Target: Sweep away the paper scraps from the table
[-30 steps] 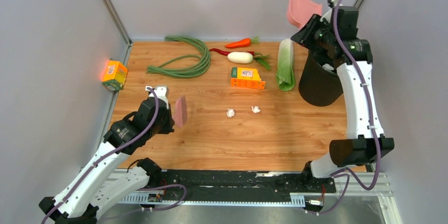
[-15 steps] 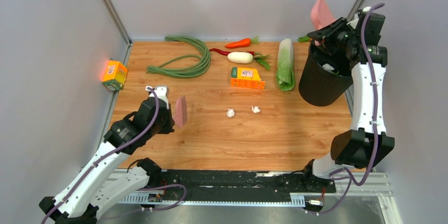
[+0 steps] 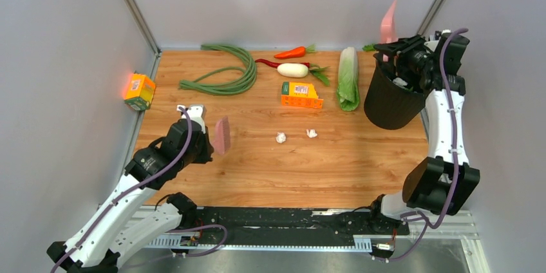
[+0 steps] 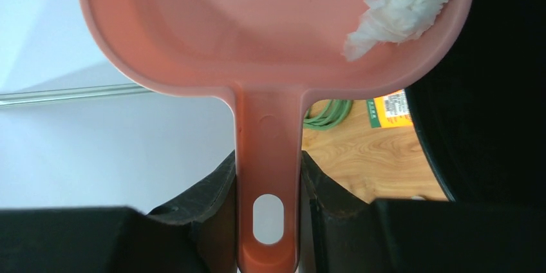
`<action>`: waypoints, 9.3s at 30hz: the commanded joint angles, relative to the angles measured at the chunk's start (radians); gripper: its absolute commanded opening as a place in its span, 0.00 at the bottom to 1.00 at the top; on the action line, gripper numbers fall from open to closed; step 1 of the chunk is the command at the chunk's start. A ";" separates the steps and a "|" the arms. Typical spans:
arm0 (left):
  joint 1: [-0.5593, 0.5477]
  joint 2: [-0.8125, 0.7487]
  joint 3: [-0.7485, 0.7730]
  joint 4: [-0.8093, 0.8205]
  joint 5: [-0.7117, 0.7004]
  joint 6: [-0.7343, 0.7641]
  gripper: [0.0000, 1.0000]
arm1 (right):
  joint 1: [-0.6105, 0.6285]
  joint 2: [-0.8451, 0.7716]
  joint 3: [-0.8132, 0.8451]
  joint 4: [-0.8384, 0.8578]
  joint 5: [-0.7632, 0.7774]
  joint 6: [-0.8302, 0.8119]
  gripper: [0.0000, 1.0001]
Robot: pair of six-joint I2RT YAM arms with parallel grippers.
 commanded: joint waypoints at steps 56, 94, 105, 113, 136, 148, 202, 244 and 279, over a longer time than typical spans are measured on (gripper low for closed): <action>-0.036 0.449 0.320 0.192 0.290 0.126 0.00 | 0.775 -0.333 -0.107 -0.674 0.630 -0.331 0.00; -0.065 1.013 0.341 0.499 0.525 -0.378 0.00 | 1.025 -0.520 -0.193 -0.804 0.903 -0.170 0.00; 0.044 0.747 0.110 0.410 0.451 -0.339 0.00 | 1.025 -0.451 -0.245 -0.736 0.851 -0.247 0.00; 0.117 0.591 0.038 0.284 0.397 -0.238 0.00 | 1.025 -0.380 -0.283 -0.661 0.790 -0.297 0.00; 0.148 0.327 0.148 -0.057 0.293 -0.049 0.00 | 1.268 -0.101 -0.305 -0.592 0.794 -0.412 0.00; 0.151 0.350 0.506 -0.228 0.057 0.006 0.00 | 1.444 0.037 -0.245 -0.589 0.848 -0.408 0.00; 0.088 0.545 0.067 0.000 0.443 0.264 0.00 | 1.512 0.223 -0.437 -0.176 0.834 -0.601 0.00; 0.011 0.344 0.217 -0.172 0.296 0.134 0.00 | 1.484 0.143 -0.477 -0.158 0.857 -0.593 0.00; 0.079 0.172 0.132 -0.063 0.081 0.198 0.00 | 1.456 0.108 -0.084 -0.416 0.933 -0.626 0.00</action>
